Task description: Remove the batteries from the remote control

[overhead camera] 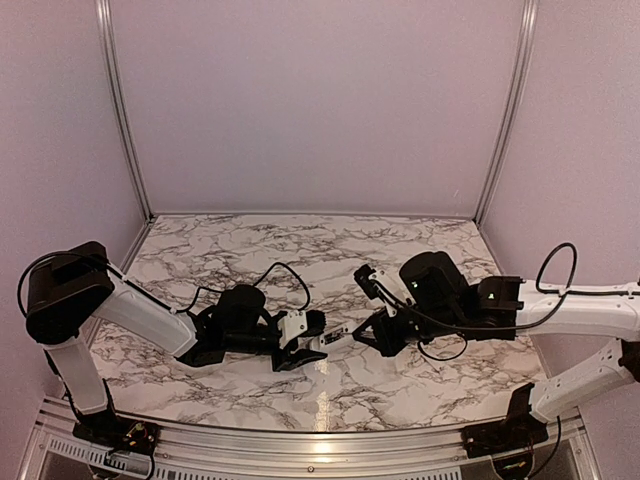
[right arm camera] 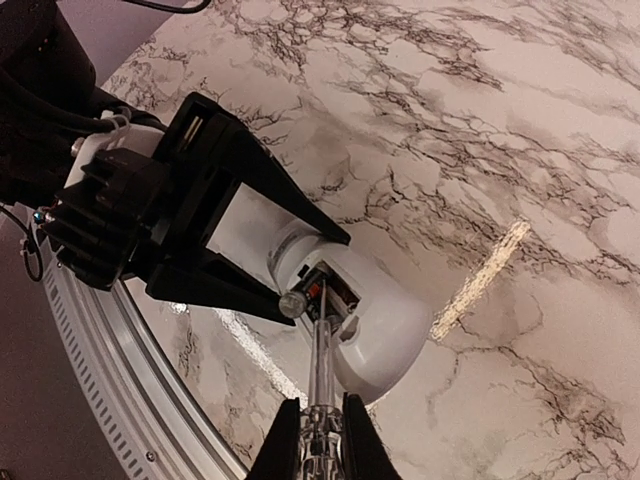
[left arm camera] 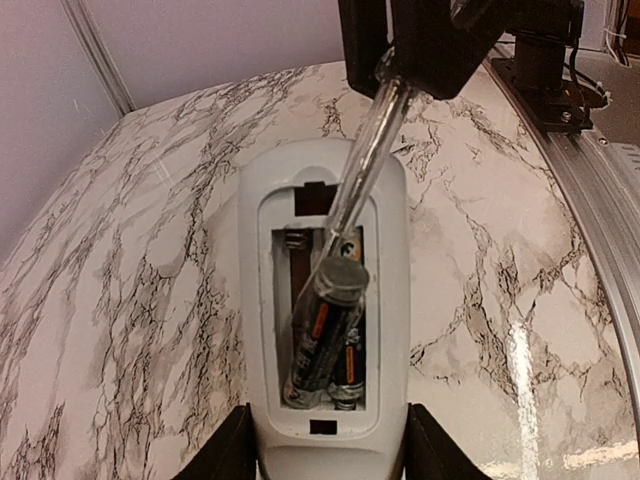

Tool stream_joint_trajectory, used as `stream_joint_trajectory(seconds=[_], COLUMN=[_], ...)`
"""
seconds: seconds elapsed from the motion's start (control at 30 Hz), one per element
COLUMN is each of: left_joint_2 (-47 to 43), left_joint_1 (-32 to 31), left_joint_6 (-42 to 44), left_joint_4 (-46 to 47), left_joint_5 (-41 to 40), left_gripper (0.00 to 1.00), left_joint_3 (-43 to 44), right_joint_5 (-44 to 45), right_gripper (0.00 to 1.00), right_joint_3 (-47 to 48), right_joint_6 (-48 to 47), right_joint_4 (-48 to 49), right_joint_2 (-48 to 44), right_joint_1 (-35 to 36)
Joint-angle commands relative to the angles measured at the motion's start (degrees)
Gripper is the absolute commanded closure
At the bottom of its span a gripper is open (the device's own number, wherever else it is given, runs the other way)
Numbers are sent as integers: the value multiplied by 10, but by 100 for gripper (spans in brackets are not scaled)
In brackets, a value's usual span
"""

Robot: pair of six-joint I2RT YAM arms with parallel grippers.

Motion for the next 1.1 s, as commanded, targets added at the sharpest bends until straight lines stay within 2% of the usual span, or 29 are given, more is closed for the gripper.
stream_joint_trajectory(seconds=[0.0, 0.7, 0.97, 1.07], left_joint_2=[-3, 0, 0, -5], left_joint_1=[2, 2, 2, 2], left_joint_6=[-5, -4, -2, 4], left_joint_4=[7, 4, -1, -32], left_joint_5=[9, 7, 5, -5], left_gripper=[100, 100, 100, 100], left_joint_3=[9, 11, 12, 21], right_joint_5=[-14, -31, -13, -2], right_gripper=[100, 100, 100, 100], right_joint_3=[-2, 13, 21, 25], right_joint_6=[-1, -7, -11, -12], right_joint_4=[19, 41, 26, 9], right_joint_2=[5, 45, 25, 9], right_joint_1=[5, 21, 21, 21])
